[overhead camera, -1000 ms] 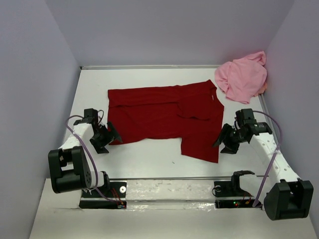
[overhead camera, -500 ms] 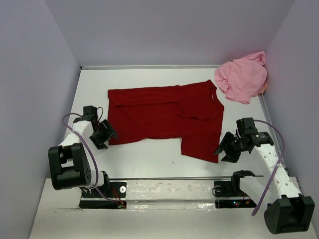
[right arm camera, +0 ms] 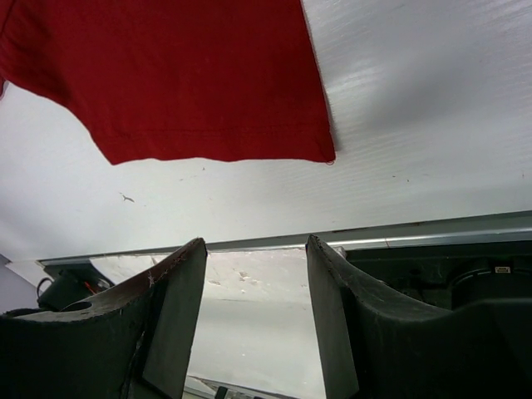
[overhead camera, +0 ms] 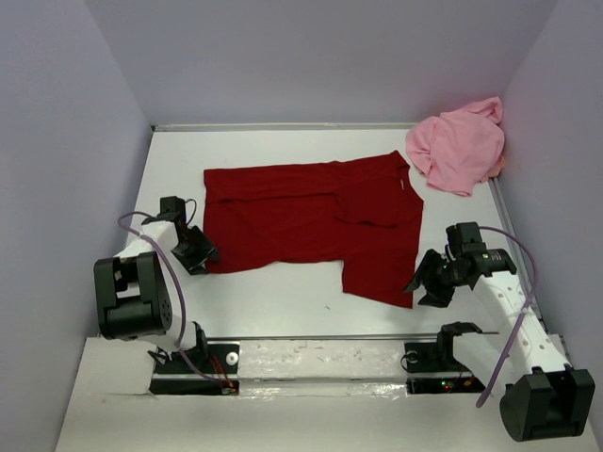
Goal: Fold and stack the t-shirts
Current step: Grap the side of the flattened tshirt closest away from the robot with both arms
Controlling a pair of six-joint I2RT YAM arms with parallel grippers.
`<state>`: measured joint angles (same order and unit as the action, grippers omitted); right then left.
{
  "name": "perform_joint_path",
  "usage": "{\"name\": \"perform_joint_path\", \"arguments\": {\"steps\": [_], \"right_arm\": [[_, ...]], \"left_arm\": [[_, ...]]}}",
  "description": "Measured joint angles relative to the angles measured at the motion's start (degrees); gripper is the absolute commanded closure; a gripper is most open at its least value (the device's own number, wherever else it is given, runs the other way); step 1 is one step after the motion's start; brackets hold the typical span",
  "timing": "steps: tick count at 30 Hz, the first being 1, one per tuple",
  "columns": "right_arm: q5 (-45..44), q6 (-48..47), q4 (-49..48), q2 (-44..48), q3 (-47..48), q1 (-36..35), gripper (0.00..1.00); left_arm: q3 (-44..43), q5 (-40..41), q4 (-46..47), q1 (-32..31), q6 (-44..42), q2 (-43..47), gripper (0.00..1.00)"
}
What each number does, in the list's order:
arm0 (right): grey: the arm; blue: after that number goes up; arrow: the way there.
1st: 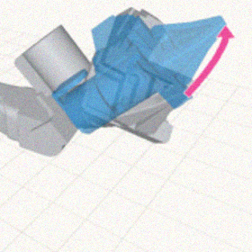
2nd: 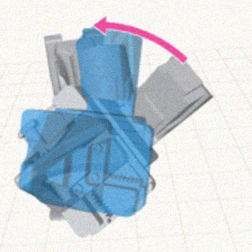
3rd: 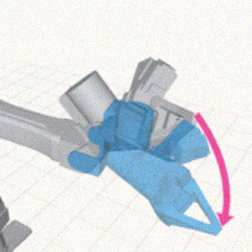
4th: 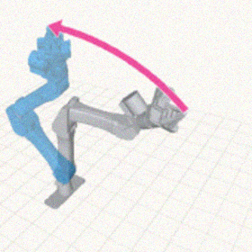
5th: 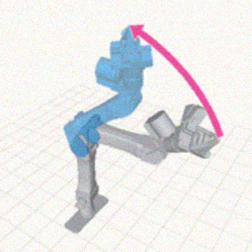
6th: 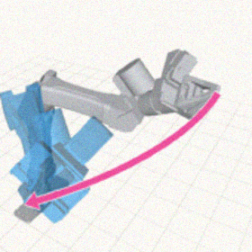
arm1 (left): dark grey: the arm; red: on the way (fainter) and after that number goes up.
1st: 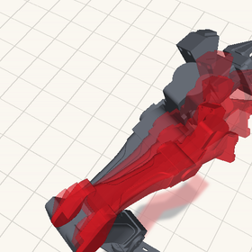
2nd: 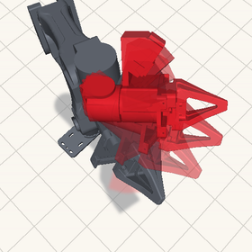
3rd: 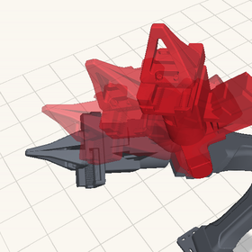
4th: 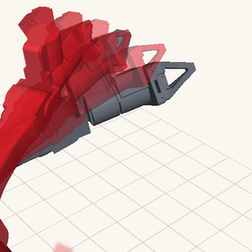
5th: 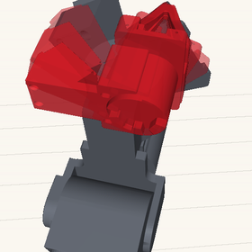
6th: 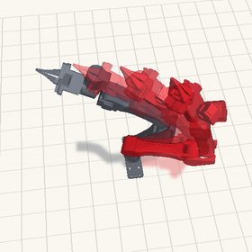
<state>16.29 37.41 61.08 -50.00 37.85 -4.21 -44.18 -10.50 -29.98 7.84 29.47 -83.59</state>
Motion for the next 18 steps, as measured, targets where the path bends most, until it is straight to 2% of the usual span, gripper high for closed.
{"name": "perform_joint_path", "arguments": {"steps": [6, 13, 18], "right_arm": [[-0.02, 0.37, 0.02, 0.0, 0.0, 0.0, 0.43], [-0.92, 0.83, 0.04, -0.87, 0.02, 0.0, 0.43], [-2.45, 1.51, -1.51, -6.56, -0.52, 0.0, 0.42]], "left_arm": [[0.0, -0.68, 1.22, -0.02, 0.66, -1.51, 0.64], [-0.09, -1.33, 1.07, -0.02, 0.61, -1.77, 0.63], [-0.55, -1.62, 0.07, -0.02, 0.28, -1.77, 0.63]]}}
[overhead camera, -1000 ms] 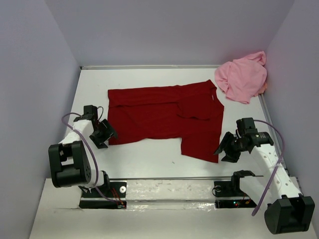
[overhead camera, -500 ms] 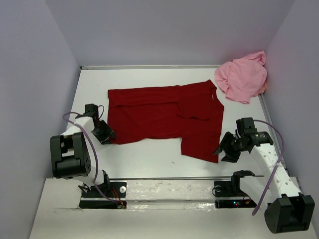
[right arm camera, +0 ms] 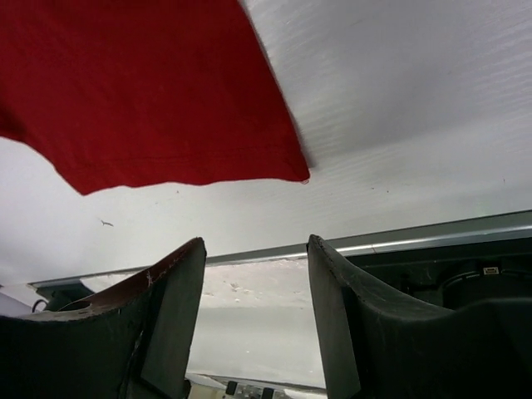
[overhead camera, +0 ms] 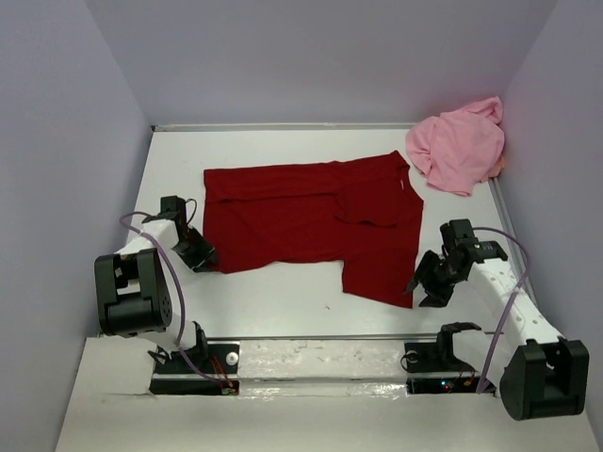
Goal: Fold and stack the t-shirts
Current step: Grap the side of the flattened tshirt closest away from the robot with both arms
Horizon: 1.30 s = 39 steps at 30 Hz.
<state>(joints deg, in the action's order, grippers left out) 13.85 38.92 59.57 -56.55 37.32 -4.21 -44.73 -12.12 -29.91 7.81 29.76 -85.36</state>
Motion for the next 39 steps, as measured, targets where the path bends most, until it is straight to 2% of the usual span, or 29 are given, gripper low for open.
{"name": "perform_joint_path", "arguments": {"steps": [7, 15, 17, 18, 25, 39], "right_arm": [[-2.05, 2.64, -4.33, -4.35, -0.76, -1.2, 0.45], [-5.7, 5.29, -8.11, -4.81, -1.07, -2.19, 0.46], [-6.64, 6.05, -8.15, -5.09, -1.31, -2.56, 0.46], [-6.82, 6.4, -8.22, -5.35, -1.57, -2.71, 0.51], [-6.97, 9.44, -8.83, -4.15, -7.54, -5.27, 0.52], [-10.93, 12.57, -9.05, -8.22, -6.6, -10.36, 0.55]], "left_arm": [[-0.46, -0.5, -0.72, 0.02, -0.87, -0.04, 0.63], [-2.51, -1.27, -1.22, 0.02, -1.44, -1.6, 0.62], [-3.06, -1.36, -1.27, 0.0, -1.55, -1.97, 0.62], [-3.32, -1.38, -1.27, 0.0, -1.68, -2.12, 0.62], [-4.46, -1.46, -1.38, 0.0, -2.27, -3.26, 0.62], [-5.57, -1.68, -1.68, 0.0, -3.41, -4.94, 0.62]]}}
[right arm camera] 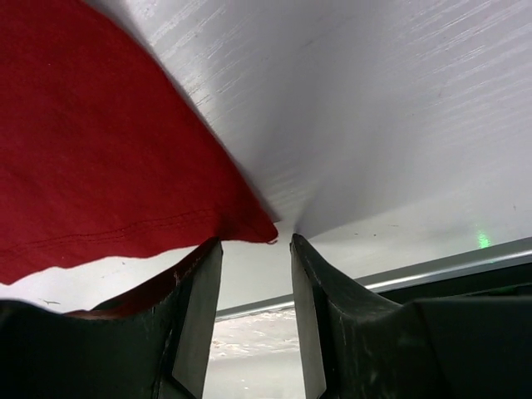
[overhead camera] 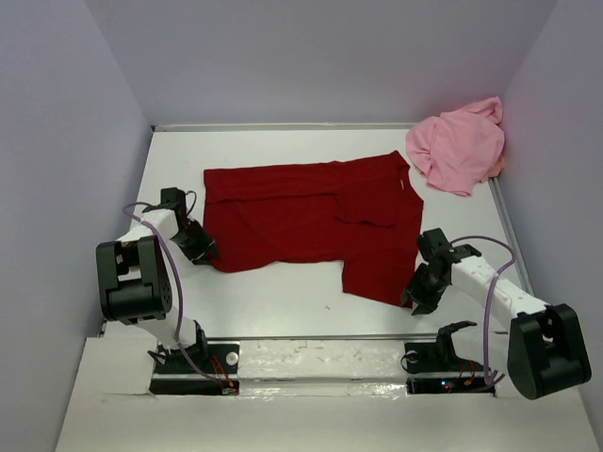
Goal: Fold and stack the t-shirts
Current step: Grap the side of the flattened tshirt closest away from the robot with both arms
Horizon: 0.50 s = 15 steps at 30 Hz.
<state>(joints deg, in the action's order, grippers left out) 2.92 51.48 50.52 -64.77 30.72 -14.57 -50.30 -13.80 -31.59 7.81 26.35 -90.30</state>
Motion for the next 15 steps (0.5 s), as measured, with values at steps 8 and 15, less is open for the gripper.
{"name": "perform_joint_path", "arguments": {"steps": [8, 15], "right_arm": [[-3.52, 0.83, 0.0, -2.1, 2.51, -0.48, 0.62], [-4.68, 0.96, 0.02, -2.45, 2.69, -0.9, 0.65]], "left_arm": [[0.0, -0.17, 0.02, 0.0, -0.24, -0.17, 0.63], [0.02, -0.63, 0.11, 0.0, -0.48, -0.61, 0.73]]}}
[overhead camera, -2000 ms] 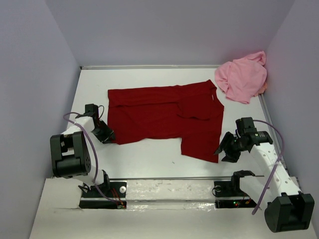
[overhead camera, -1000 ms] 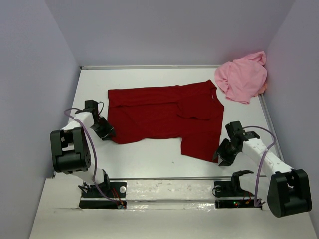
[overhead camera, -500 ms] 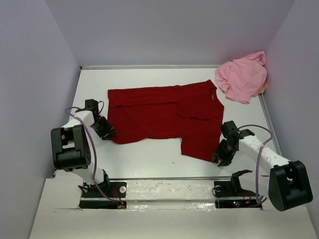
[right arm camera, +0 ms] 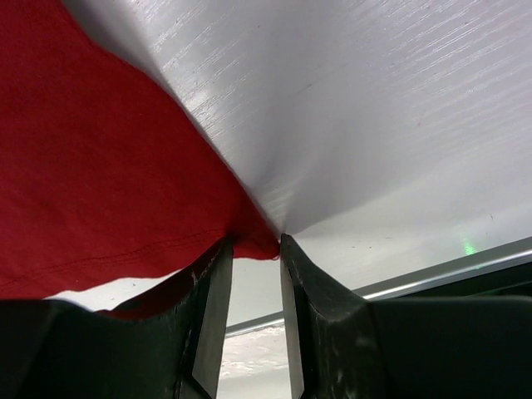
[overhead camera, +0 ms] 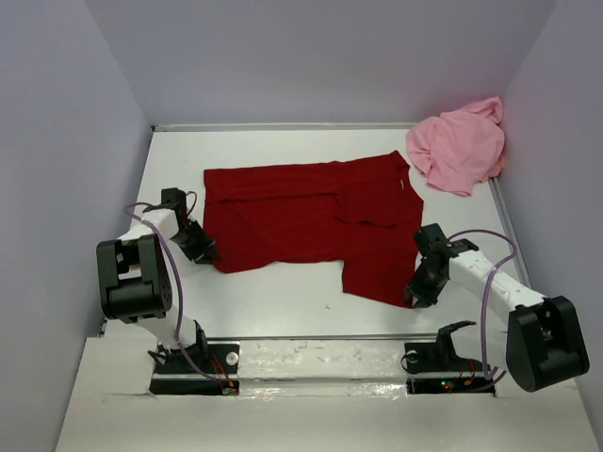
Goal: Fold and stack the t-shirts
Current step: Grap the side of the flattened tshirt closest away from the robot with both arms
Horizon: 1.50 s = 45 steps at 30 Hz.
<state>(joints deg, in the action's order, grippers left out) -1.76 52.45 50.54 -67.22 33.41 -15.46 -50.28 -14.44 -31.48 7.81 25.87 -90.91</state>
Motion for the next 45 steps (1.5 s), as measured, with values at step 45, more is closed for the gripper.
{"name": "perform_joint_path", "arguments": {"steps": [45], "right_arm": [[-0.2, -0.02, -0.04, -3.76, 1.46, -0.44, 1.0]], "left_arm": [[0.52, -0.15, -6.1, 0.0, -0.87, 0.68, 0.56]]}}
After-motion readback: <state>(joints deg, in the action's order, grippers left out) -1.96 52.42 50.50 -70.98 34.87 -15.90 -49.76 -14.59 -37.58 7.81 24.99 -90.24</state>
